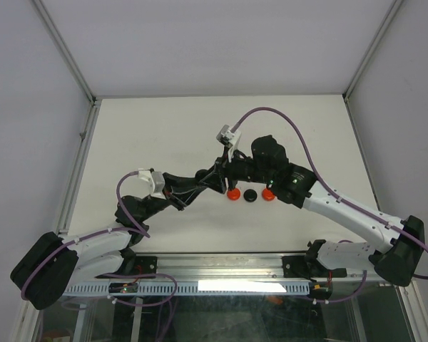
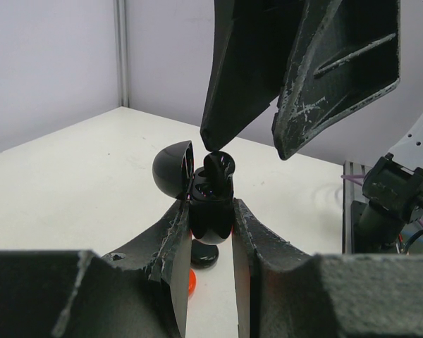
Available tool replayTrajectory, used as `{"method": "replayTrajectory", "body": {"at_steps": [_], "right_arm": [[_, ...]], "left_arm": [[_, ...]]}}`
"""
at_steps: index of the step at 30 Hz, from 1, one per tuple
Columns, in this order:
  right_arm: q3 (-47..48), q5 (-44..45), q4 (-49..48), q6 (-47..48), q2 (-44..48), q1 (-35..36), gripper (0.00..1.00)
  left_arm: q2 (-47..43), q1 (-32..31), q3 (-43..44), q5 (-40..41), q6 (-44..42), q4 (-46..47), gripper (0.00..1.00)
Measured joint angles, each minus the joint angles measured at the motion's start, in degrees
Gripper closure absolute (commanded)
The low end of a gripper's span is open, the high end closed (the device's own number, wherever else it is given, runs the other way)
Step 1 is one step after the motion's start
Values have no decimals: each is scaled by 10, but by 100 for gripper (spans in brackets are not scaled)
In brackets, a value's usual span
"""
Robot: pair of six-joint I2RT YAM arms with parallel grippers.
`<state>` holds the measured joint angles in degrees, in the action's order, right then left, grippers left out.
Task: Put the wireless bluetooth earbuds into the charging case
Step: Place the earbud in the charging case.
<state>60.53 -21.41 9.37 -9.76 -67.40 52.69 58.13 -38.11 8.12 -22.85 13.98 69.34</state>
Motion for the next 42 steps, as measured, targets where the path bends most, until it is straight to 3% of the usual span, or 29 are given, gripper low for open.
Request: {"method": "replayTrajectory", "body": {"at_steps": [13, 23, 42], "right_arm": [[10, -58, 18, -8, 0, -2, 55], [10, 33, 41, -3, 20, -2, 53], [10, -12, 40, -2, -16, -6, 55]], "left_arm": [[8, 0, 0, 0, 0, -7, 100], [8, 0, 0, -5, 0, -6, 100], [7, 3, 0, -8, 2, 4, 100]]}}
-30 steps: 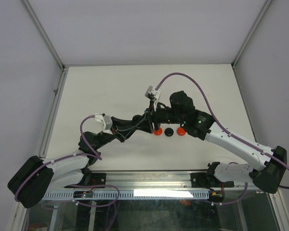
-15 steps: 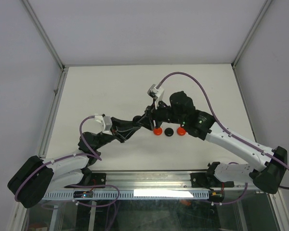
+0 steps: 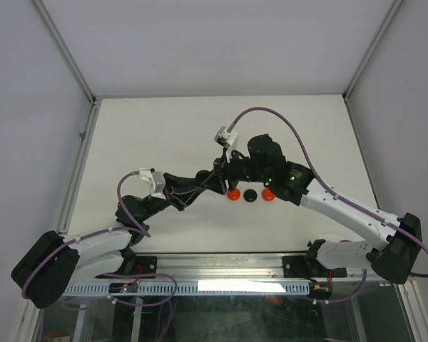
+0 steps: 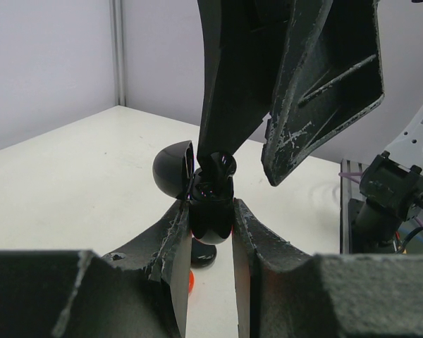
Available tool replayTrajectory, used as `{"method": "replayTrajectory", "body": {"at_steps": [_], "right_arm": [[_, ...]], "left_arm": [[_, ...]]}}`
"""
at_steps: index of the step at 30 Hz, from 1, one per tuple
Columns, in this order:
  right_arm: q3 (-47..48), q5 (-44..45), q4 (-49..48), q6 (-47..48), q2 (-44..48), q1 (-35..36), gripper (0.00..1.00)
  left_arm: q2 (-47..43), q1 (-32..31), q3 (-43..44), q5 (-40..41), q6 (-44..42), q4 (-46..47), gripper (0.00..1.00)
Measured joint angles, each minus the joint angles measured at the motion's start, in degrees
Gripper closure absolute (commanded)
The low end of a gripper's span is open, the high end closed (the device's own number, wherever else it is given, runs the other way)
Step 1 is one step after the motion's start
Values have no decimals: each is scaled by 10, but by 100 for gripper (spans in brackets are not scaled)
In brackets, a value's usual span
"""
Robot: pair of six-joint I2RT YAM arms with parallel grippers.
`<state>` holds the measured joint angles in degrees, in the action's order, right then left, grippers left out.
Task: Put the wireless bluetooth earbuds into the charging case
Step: Place the earbud in the charging case.
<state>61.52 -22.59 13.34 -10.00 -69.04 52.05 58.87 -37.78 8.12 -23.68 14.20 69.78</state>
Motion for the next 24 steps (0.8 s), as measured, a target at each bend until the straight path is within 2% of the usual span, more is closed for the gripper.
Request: {"method": "replayTrajectory", "body": {"at_steps": [8, 17, 24], "right_arm": [[0, -9, 3, 1, 4, -2, 55], [0, -73, -2, -1, 8, 1, 55], [0, -80, -4, -2, 8, 1, 55]], "left_arm": [[-1, 0, 0, 16, 0, -4, 100], [2, 0, 0, 29, 0, -14, 100], [10, 0, 0, 26, 0, -12, 100]]}}
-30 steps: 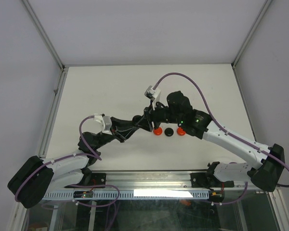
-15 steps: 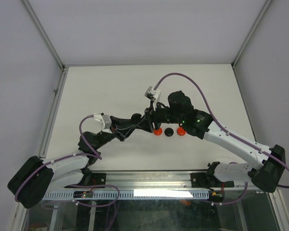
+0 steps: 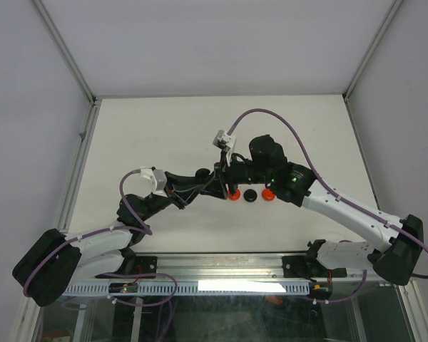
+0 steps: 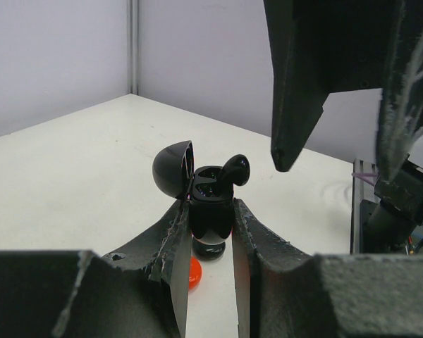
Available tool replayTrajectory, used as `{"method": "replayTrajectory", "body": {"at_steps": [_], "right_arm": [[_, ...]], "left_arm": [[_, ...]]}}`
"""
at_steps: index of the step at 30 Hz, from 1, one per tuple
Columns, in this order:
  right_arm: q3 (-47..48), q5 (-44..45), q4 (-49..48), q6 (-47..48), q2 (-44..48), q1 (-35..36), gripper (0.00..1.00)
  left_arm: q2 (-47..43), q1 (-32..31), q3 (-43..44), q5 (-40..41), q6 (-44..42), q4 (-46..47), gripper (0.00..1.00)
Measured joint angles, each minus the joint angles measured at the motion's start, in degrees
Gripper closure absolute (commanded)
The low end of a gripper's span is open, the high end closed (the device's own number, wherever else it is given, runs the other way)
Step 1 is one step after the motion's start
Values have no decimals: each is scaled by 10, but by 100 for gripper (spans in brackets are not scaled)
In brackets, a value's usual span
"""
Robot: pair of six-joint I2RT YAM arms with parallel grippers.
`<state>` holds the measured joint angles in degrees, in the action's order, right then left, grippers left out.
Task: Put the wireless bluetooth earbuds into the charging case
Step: Place the earbud in the charging case.
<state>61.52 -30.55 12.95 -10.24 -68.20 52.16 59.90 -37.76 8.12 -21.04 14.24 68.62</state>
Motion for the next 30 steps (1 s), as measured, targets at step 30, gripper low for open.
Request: {"method": "replayTrajectory", "body": {"at_steps": [30], "right_arm": [[2, 45, 6, 11, -7, -1, 54]], "left_arm": [[1, 0, 0, -7, 5, 16, 100]]}}
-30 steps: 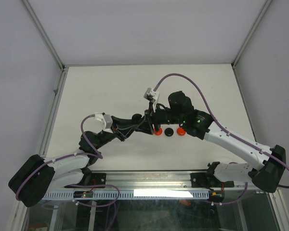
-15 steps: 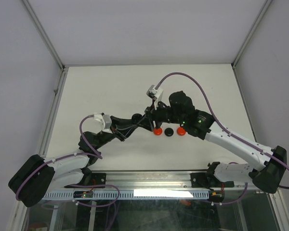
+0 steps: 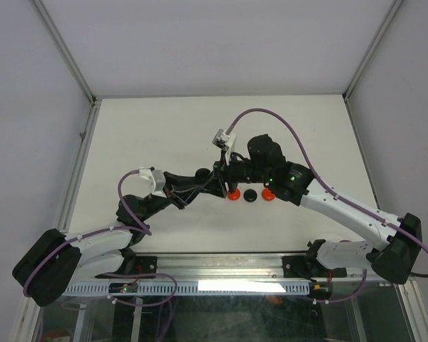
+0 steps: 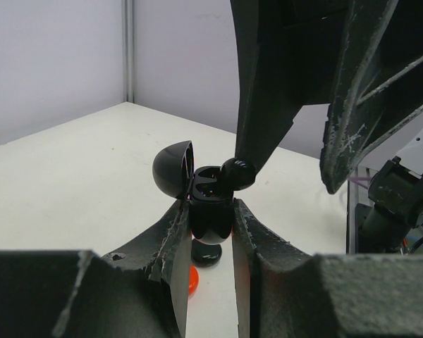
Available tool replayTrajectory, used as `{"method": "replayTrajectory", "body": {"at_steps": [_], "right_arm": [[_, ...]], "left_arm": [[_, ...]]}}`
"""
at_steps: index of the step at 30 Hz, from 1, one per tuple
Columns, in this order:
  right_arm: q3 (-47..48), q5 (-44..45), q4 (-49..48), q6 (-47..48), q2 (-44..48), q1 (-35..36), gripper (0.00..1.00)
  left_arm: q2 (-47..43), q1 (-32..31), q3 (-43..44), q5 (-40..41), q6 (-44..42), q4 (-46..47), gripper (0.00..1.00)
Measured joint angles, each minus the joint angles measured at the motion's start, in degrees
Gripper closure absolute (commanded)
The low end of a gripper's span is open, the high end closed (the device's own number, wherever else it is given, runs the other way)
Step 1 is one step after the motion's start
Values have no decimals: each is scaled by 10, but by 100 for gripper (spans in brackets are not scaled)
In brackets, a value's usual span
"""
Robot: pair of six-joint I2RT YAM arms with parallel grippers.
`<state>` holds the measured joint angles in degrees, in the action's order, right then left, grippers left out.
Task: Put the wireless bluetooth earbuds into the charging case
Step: Place the earbud in the charging case.
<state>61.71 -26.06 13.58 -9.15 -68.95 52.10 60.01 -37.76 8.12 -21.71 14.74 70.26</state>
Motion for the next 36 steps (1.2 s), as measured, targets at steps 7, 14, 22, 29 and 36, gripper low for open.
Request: {"method": "replayTrajectory", "body": {"at_steps": [7, 14, 22, 29, 36], "right_arm": [[0, -33, -11, -7, 0, 0, 54], [0, -26, -23, -19, -1, 0, 52], [4, -16, -33, -33, -20, 0, 51], [5, -15, -28, -32, -19, -7, 44], [4, -33, -18, -28, 9, -72, 31]], "left_arm": [[0, 0, 0, 0, 0, 0, 100], [7, 0, 2, -23, 0, 0, 100], [16, 0, 5, -41, 1, -4, 100], [18, 0, 5, -40, 1, -5, 100], [18, 0, 5, -47, 3, -2, 100]]}}
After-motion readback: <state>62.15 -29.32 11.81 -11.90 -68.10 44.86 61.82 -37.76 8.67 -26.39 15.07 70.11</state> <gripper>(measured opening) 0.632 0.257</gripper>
